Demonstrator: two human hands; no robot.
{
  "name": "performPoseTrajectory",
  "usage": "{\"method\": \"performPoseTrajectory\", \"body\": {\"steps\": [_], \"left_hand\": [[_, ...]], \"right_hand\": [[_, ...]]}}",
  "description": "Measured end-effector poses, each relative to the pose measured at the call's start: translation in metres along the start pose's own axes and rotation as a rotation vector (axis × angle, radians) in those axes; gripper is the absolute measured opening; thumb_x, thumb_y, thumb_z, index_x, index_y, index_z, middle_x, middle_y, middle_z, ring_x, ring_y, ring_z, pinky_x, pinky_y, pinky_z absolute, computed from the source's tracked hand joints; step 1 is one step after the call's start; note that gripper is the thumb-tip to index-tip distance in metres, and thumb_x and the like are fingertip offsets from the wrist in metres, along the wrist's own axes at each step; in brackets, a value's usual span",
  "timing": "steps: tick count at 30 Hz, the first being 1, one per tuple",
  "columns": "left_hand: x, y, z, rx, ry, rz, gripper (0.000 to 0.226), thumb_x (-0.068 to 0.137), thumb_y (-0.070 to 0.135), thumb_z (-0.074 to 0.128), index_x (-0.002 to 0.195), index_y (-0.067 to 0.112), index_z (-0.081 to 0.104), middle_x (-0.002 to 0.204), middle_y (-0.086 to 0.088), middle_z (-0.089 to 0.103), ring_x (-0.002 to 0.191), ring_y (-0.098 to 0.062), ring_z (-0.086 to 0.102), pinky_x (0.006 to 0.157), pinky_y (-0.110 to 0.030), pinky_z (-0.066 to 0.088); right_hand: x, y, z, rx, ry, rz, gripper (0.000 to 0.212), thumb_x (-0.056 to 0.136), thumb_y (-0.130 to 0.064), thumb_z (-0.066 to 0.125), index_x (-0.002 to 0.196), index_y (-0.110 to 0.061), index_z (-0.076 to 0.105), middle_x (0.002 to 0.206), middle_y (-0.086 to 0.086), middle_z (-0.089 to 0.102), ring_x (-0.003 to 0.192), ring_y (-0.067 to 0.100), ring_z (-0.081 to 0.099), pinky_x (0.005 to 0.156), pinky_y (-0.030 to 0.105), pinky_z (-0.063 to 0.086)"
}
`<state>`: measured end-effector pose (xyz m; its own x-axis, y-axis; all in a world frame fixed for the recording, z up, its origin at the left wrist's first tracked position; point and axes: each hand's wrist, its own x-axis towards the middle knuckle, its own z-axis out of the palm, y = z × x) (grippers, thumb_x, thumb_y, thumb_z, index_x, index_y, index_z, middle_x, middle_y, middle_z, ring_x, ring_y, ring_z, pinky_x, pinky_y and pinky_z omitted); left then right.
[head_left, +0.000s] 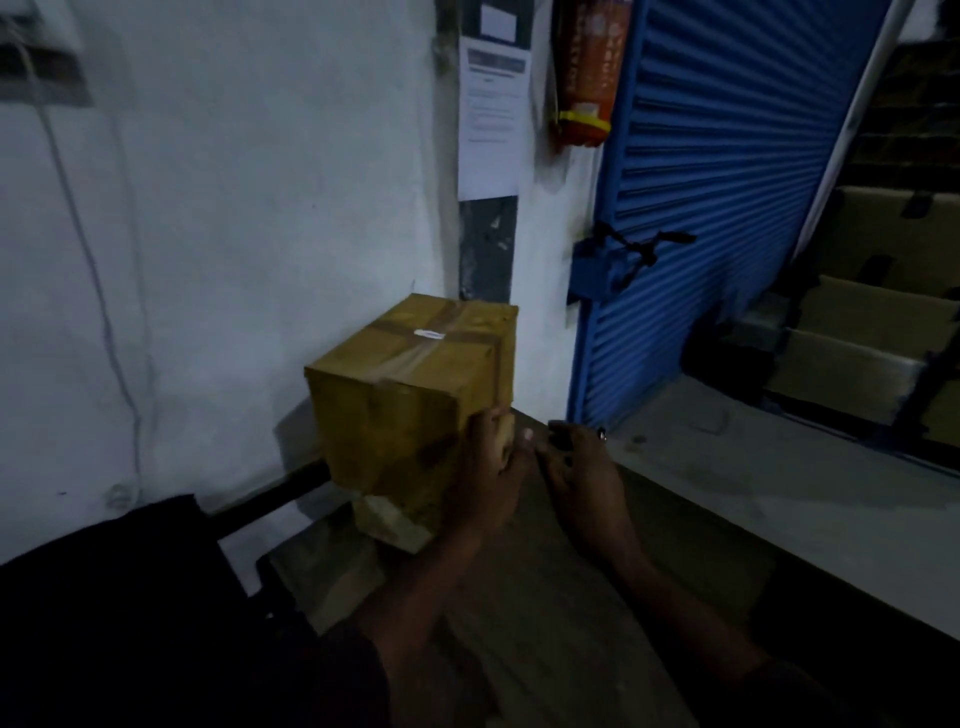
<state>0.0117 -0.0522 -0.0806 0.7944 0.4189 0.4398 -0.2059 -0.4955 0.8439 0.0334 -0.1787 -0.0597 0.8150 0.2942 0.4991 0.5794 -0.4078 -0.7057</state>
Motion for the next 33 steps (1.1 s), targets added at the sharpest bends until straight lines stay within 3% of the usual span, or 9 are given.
{"method": "performPoseTrajectory", "body": {"steps": [5, 8, 11, 16, 20, 22, 26, 30, 33], "left_hand": [[0.069, -0.045, -0.084, 0.051, 0.154, 0.012, 0.058, 0.095, 0.055, 0.051, 0.141, 0.02, 0.043, 0.143, -0.004, 0.048, 0.13, -0.019, 0.047, 0.106, -0.041, 0.042], [0.111, -0.06, -0.12, 0.126, 0.232, 0.032, 0.04, 0.097, 0.023, 0.061, 0.134, 0.01, 0.051, 0.137, -0.01, 0.052, 0.123, -0.015, 0.047, 0.1, -0.03, 0.041], [0.149, -0.083, -0.143, 0.258, 0.243, 0.014, 0.04, 0.091, 0.014, 0.067, 0.129, 0.01, 0.056, 0.135, -0.011, 0.053, 0.125, -0.025, 0.05, 0.101, -0.026, 0.035], [0.189, -0.115, -0.171, 0.57, 0.124, -0.164, 0.062, 0.088, 0.032, 0.071, 0.14, 0.009, 0.047, 0.145, -0.013, 0.045, 0.131, -0.033, 0.045, 0.104, -0.048, 0.042], [0.211, -0.124, -0.185, 0.591, 0.038, -0.445, 0.083, 0.088, 0.055, 0.064, 0.15, 0.006, 0.036, 0.15, -0.018, 0.042, 0.134, -0.037, 0.045, 0.106, -0.047, 0.041], [0.216, -0.128, -0.189, 0.575, -0.045, -0.521, 0.081, 0.089, 0.061, 0.059, 0.145, 0.005, 0.044, 0.143, -0.02, 0.051, 0.124, -0.039, 0.053, 0.097, -0.043, 0.046], [0.212, -0.119, -0.184, 0.612, -0.055, -0.46, 0.075, 0.087, 0.066, 0.056, 0.134, 0.008, 0.057, 0.131, -0.017, 0.061, 0.112, -0.038, 0.06, 0.086, -0.04, 0.048], [0.191, -0.078, -0.17, 0.577, -0.001, -0.372, 0.068, 0.089, 0.062, 0.058, 0.132, 0.01, 0.058, 0.13, -0.015, 0.062, 0.112, -0.037, 0.06, 0.084, -0.035, 0.043], [0.172, -0.043, -0.154, 0.537, 0.036, -0.287, 0.063, 0.088, 0.061, 0.059, 0.128, 0.012, 0.061, 0.125, -0.013, 0.065, 0.106, -0.035, 0.063, 0.081, -0.034, 0.042]], "right_hand": [[0.062, -0.025, 0.085, -0.073, -0.043, 0.07, 0.044, 0.095, -0.042, 0.055, 0.131, -0.018, 0.051, 0.128, 0.004, 0.054, 0.112, 0.017, 0.054, 0.093, 0.036, 0.048], [0.093, -0.03, 0.12, -0.149, -0.054, 0.08, 0.048, 0.095, -0.046, 0.051, 0.134, -0.016, 0.048, 0.135, 0.009, 0.049, 0.118, 0.023, 0.048, 0.099, 0.04, 0.044], [0.118, -0.029, 0.144, -0.189, -0.1, 0.101, 0.042, 0.097, -0.044, 0.049, 0.129, -0.017, 0.052, 0.142, 0.009, 0.044, 0.131, 0.026, 0.037, 0.109, 0.043, 0.035], [0.135, -0.025, 0.158, -0.113, -0.1, 0.191, 0.036, 0.093, -0.035, 0.058, 0.122, -0.017, 0.05, 0.137, 0.006, 0.042, 0.124, 0.024, 0.043, 0.104, 0.043, 0.04], [0.145, -0.023, 0.16, 0.143, -0.091, 0.445, 0.071, 0.083, -0.042, 0.067, 0.14, -0.018, 0.032, 0.14, 0.002, 0.04, 0.125, 0.024, 0.047, 0.103, 0.048, 0.044], [0.143, -0.019, 0.159, 0.332, -0.103, 0.505, 0.077, 0.079, -0.045, 0.069, 0.143, -0.027, 0.029, 0.137, -0.002, 0.048, 0.122, 0.022, 0.052, 0.101, 0.05, 0.048], [0.13, -0.015, 0.148, 0.486, -0.137, 0.483, 0.072, 0.086, -0.047, 0.064, 0.145, -0.032, 0.026, 0.135, -0.006, 0.05, 0.119, 0.015, 0.054, 0.101, 0.043, 0.048], [0.114, -0.013, 0.116, 0.572, -0.115, 0.425, 0.06, 0.094, -0.036, 0.058, 0.145, -0.027, 0.028, 0.127, -0.01, 0.051, 0.104, -0.002, 0.054, 0.075, 0.011, 0.052], [0.096, -0.011, 0.079, 0.532, -0.043, 0.404, 0.06, 0.093, -0.039, 0.057, 0.145, -0.031, 0.029, 0.134, -0.007, 0.049, 0.113, 0.011, 0.054, 0.093, 0.033, 0.052]]}}
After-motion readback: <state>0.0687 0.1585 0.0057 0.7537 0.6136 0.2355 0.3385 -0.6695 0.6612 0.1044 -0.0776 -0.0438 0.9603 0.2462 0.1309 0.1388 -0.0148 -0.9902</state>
